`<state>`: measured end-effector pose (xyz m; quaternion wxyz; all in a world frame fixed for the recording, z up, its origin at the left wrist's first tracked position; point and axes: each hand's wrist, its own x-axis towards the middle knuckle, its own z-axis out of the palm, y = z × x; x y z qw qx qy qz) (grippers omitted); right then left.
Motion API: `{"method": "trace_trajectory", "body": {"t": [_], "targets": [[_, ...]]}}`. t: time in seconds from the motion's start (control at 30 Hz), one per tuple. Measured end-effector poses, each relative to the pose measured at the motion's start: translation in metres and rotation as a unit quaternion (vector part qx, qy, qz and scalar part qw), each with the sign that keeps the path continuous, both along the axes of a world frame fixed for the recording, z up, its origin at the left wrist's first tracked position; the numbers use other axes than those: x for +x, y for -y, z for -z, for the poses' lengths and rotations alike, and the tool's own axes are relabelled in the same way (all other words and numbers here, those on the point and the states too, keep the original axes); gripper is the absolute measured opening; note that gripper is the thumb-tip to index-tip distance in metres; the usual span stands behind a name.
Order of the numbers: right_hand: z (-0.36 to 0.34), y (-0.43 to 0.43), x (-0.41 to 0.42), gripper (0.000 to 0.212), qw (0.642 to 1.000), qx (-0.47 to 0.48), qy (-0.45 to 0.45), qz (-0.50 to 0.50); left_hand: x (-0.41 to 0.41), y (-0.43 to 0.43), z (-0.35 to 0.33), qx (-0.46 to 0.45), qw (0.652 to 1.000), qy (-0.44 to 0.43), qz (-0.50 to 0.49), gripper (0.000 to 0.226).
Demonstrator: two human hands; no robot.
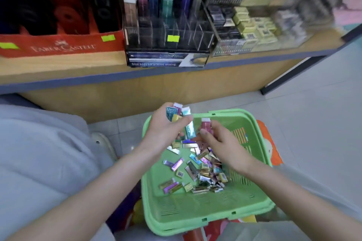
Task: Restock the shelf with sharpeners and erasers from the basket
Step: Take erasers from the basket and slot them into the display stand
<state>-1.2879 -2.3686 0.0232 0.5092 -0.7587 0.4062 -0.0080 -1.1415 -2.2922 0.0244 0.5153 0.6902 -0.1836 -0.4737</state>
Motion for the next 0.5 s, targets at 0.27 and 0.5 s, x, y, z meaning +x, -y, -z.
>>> {"method": "trace_trajectory", "body": {"t": [0.27, 0.5], "targets": [[-0.076, 0.031, 0.056, 0.009, 0.961, -0.262, 0.084, -0.038, 0.066, -0.003, -0.075, -0.064, 0.991, 0.067, 0.093, 0.015], [-0.134, 0.049, 0.148, 0.024, 0.926, -0.286, 0.245, 0.035, 0.113, -0.002, -0.104, -0.102, 0.989, 0.096, 0.041, 0.015]]}}
